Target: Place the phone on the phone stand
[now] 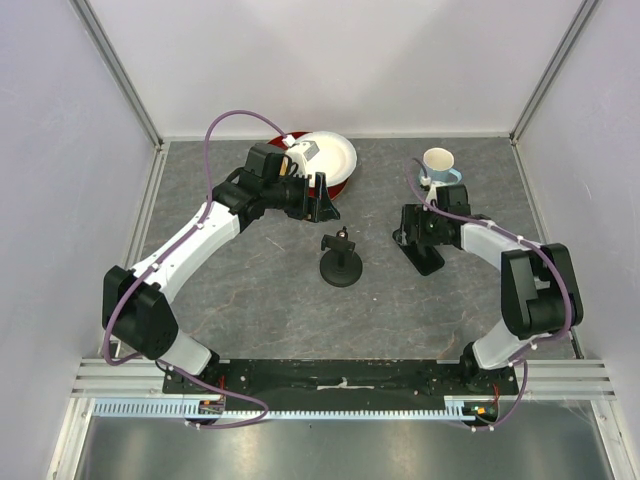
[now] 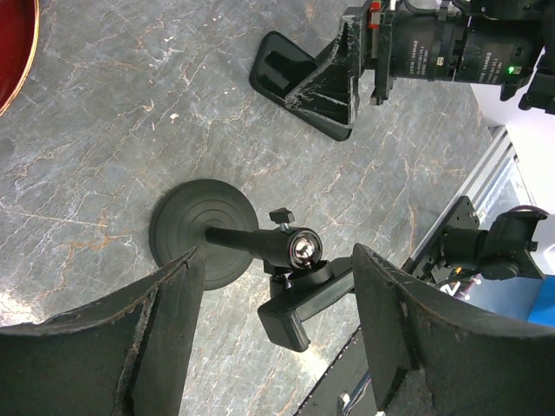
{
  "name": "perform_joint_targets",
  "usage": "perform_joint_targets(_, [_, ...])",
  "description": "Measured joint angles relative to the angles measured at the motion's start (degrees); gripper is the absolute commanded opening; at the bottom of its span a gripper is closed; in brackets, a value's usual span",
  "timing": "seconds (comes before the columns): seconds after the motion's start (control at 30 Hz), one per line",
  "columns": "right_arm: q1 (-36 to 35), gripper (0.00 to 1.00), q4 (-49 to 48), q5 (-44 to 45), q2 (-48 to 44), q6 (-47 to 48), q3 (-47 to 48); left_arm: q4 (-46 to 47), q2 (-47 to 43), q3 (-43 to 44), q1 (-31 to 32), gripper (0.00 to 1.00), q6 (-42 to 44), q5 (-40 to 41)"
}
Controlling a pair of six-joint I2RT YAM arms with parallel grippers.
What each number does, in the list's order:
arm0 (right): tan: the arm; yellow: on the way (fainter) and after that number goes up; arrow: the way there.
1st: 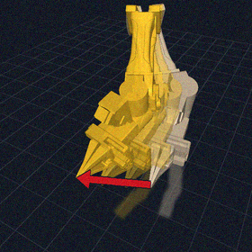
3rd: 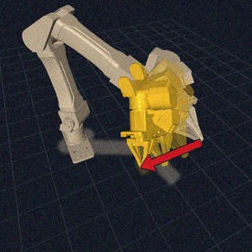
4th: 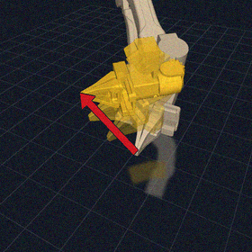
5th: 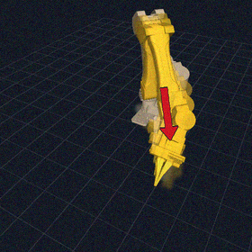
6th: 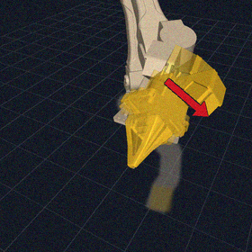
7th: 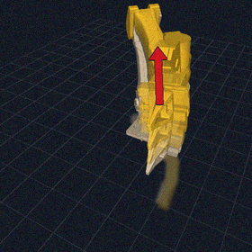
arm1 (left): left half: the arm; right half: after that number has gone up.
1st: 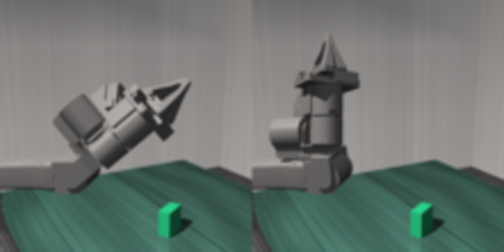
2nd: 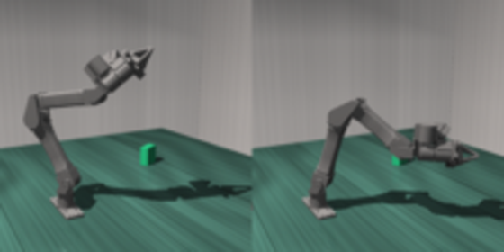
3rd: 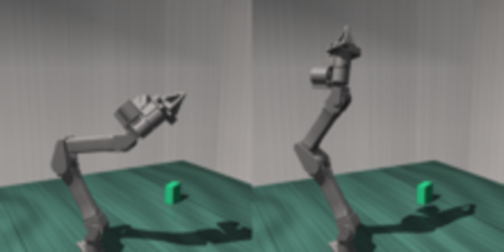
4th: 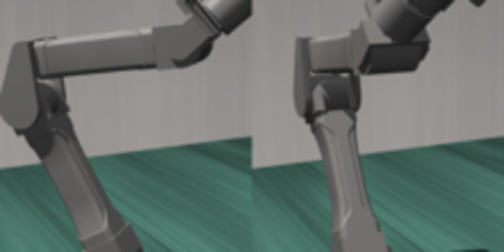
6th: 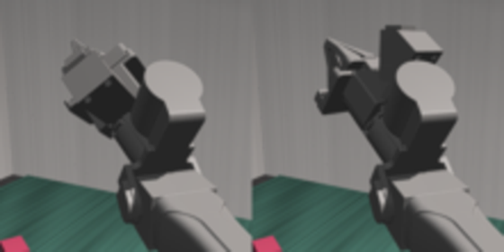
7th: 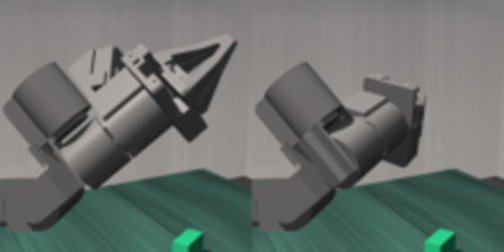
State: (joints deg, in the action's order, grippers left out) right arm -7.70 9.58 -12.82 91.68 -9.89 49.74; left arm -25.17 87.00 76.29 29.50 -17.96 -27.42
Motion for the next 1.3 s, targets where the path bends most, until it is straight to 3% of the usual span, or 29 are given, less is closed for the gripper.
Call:
perform_joint_targets(0.4, [-10.10, 0.98, 4.17, 11.04, 4.04, 6.36, 5.11, 0.02, 0.00, 0.00, 0.00, 0.75, 0.02, 0.02])
perform_joint_targets(0.63, [-9.81, 0.98, 3.04, 16.96, -3.80, 5.09, 2.36, 0.02, 0.00, 0.00, 0.00, 0.75, 0.00, 0.00])
perform_joint_targets(0.77, [-5.22, 0.98, -0.07, 14.47, -6.43, 3.19, 1.05, 0.00, 0.00, 0.00, 0.00, 0.75, 0.00, 0.00])
perform_joint_targets(0.93, [-0.35, 0.98, -1.31, 10.45, -2.51, 1.40, 0.85, 0.00, 0.00, -0.02, 0.00, 0.75, 0.00, 0.00])
perform_joint_targets(1.3, [0.44, 0.98, -0.94, 0.33, 3.76, 0.87, 1.42, 0.00, 0.00, -0.02, 0.00, 0.75, 0.02, 0.00])
